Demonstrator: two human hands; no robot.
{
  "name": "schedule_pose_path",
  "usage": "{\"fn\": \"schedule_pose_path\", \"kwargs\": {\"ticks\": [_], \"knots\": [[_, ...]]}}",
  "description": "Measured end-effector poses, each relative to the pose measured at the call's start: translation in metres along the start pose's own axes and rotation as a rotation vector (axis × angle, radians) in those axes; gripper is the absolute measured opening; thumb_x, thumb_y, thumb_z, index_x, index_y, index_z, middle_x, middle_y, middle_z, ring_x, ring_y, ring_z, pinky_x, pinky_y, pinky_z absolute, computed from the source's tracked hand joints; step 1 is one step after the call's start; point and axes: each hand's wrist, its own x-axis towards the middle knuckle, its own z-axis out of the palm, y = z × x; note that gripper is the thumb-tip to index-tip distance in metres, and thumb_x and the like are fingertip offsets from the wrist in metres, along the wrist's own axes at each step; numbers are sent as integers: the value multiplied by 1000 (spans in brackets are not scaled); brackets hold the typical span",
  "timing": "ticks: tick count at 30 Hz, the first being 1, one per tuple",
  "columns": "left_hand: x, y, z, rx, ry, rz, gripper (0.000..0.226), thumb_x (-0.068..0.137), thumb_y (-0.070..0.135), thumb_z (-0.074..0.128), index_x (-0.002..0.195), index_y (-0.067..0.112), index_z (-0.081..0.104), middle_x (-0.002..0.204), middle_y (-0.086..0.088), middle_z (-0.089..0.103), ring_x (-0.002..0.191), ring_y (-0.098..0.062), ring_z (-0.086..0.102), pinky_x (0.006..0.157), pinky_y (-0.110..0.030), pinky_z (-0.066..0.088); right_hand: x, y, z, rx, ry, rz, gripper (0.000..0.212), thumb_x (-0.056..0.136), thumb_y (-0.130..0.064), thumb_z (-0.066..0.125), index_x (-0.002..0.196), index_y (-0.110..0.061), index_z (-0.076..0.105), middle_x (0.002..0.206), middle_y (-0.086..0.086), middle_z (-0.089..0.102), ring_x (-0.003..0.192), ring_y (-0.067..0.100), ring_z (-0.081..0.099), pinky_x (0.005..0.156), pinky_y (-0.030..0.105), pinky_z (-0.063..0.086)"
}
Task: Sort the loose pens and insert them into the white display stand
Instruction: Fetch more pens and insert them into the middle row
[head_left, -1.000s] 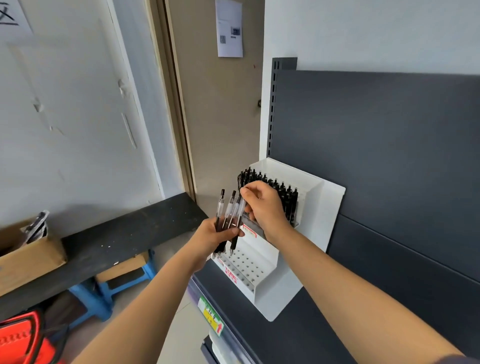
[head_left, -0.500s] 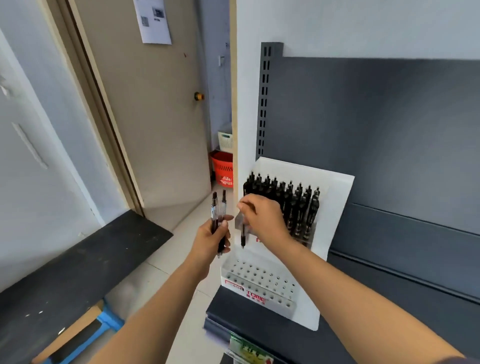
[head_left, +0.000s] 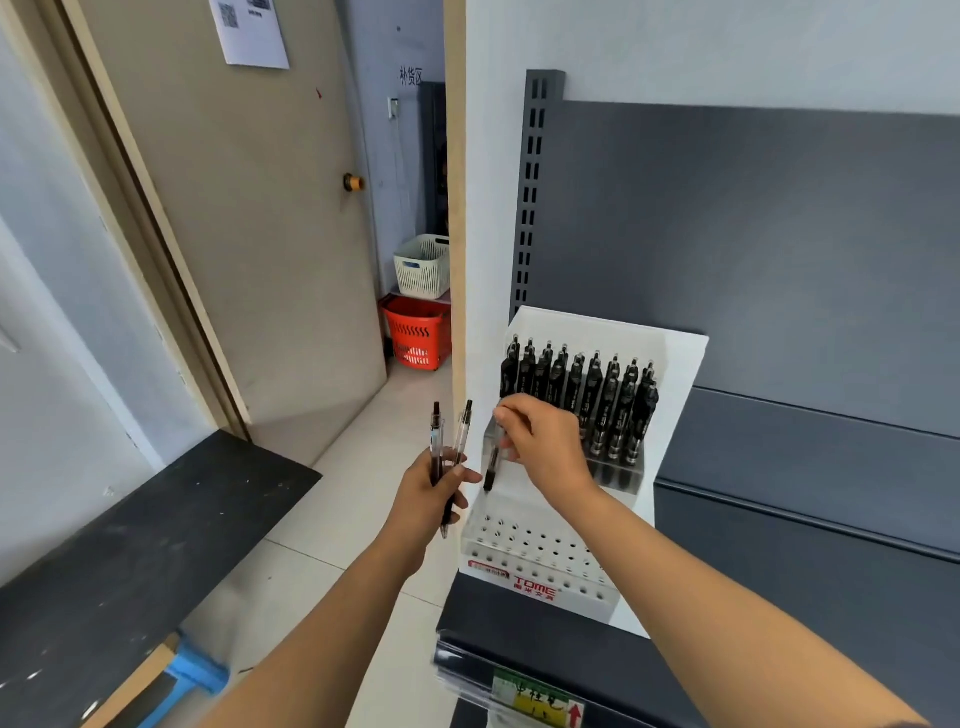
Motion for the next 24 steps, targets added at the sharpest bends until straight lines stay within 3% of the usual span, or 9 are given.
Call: {"fn": "schedule_pose_path", "kwargs": {"ticks": [11,14,18,21,24], "knots": [[10,-5,9,-19,8,25,7,97,11,46,100,15,52,82,-4,69,61,-15,58,56,-25,48,1,1,2,-142,-87,-177,16,93,-20,58,90,-8,68,73,2,62,70,20,63,69,43,55],[11,-6,10,-17,32,22,9,97,10,45,100,15,52,81,-5,63,60,-15,58,58,-27,49,4,3,3,-121,-65,-160,16,94,-19,57,91,-9,68,70,-2,59,69,19,61,70,43,55],[12,-8,9,-26,52,16,9,97,10,46,97,16,53,81,-5,60,62,-16,58,60,-29,51,1,10,6,-143,-123,-88,17,94,-20,56,94,-8,68,76,8,67,74,23,65,72,44,54],[12,-10,11,-28,72,5,10,97,11,47,96,18,54,82,-5,58,67,-18,58,65,-32,54,-4,11,9,-262,-134,-68,19,95,-27,55,102,-11,65,87,6,70,81,23,65,74,41,53],[10,-11,10,-29,78,-5,11,97,12,48,95,20,55,85,-6,59,70,-19,59,67,-32,56,-7,10,13,-483,-103,-111,21,95,-37,52,100,-18,59,90,-1,68,81,22,64,63,32,49]]}}
